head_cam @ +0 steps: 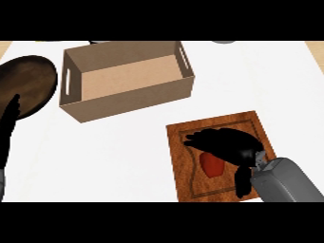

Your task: Pick the bell pepper from the cutting board and place it in the cardboard box

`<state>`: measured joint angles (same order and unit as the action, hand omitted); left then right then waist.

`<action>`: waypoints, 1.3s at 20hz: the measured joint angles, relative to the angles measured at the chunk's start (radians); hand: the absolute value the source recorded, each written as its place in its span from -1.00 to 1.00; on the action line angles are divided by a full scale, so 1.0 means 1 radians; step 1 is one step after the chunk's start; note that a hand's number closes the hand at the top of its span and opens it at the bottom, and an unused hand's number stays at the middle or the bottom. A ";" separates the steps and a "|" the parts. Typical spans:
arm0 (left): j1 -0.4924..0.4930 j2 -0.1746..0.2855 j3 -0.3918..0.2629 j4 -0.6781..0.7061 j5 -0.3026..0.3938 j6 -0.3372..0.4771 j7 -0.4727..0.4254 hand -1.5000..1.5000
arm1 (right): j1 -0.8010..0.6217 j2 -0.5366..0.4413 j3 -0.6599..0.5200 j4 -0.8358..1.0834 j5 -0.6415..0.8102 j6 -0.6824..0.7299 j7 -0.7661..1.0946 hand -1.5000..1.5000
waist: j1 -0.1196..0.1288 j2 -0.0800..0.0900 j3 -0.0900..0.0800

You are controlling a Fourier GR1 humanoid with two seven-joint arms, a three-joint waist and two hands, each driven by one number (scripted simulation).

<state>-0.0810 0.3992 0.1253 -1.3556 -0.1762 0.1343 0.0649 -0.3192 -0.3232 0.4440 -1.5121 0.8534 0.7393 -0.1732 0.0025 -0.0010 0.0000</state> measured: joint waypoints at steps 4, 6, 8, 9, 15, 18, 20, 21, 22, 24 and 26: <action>-0.019 -0.006 0.013 0.022 -0.015 -0.006 -0.005 0.00 | 0.009 0.042 0.016 0.062 0.064 -0.038 0.019 -1.00 | 0.000 0.001 0.000; -0.015 -0.014 0.014 0.013 -0.027 -0.008 0.000 0.00 | 0.013 0.064 0.015 0.086 0.090 -0.060 0.020 1.00 | 0.000 0.001 0.000; -0.023 -0.022 0.016 0.036 -0.032 -0.007 -0.018 0.00 | 0.001 0.080 0.021 0.115 0.129 -0.134 0.006 1.00 | 0.001 0.000 -0.001; -0.020 -0.021 0.019 0.034 -0.030 -0.012 -0.019 0.00 | 0.009 0.078 0.023 0.119 0.142 -0.179 -0.013 1.00 | 0.001 -0.001 -0.001; -0.045 -0.016 0.040 0.051 -0.032 -0.028 -0.009 0.00 | -0.005 0.118 0.014 0.173 0.224 -0.351 -0.050 1.00 | 0.000 -0.004 -0.004; -0.031 -0.025 0.035 0.036 -0.038 -0.027 -0.004 0.00 | 0.021 0.148 -0.020 0.137 0.250 -0.390 0.039 1.00 | -0.005 -0.005 -0.004; -0.026 -0.020 0.041 0.035 -0.038 -0.025 -0.002 0.00 | 0.048 0.189 -0.075 0.125 0.267 -0.422 0.169 1.00 | -0.019 -0.008 -0.004; -0.021 -0.022 0.042 0.036 -0.038 -0.023 -0.002 0.00 | 0.064 0.214 -0.104 0.119 0.277 -0.442 0.240 1.00 | -0.030 -0.010 -0.004; -0.014 -0.024 0.046 0.036 -0.037 -0.019 -0.001 0.00 | 0.082 0.236 -0.138 0.112 0.285 -0.461 0.314 1.00 | -0.039 -0.013 -0.005; -0.009 -0.021 0.052 0.035 -0.037 -0.015 0.001 0.00 | 0.105 0.268 -0.181 0.083 0.308 -0.513 0.458 1.00 | -0.046 -0.015 -0.004; -0.007 -0.024 0.051 0.038 -0.041 -0.011 -0.003 0.00 | 0.115 0.289 -0.190 0.042 0.354 -0.566 0.602 1.00 | -0.047 -0.015 -0.004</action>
<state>-0.0885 0.3755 0.1761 -1.3176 -0.2167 0.1234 0.0622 -0.2040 -0.0340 0.2537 -1.4702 1.2072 0.1735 0.4288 -0.0442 -0.0156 -0.0039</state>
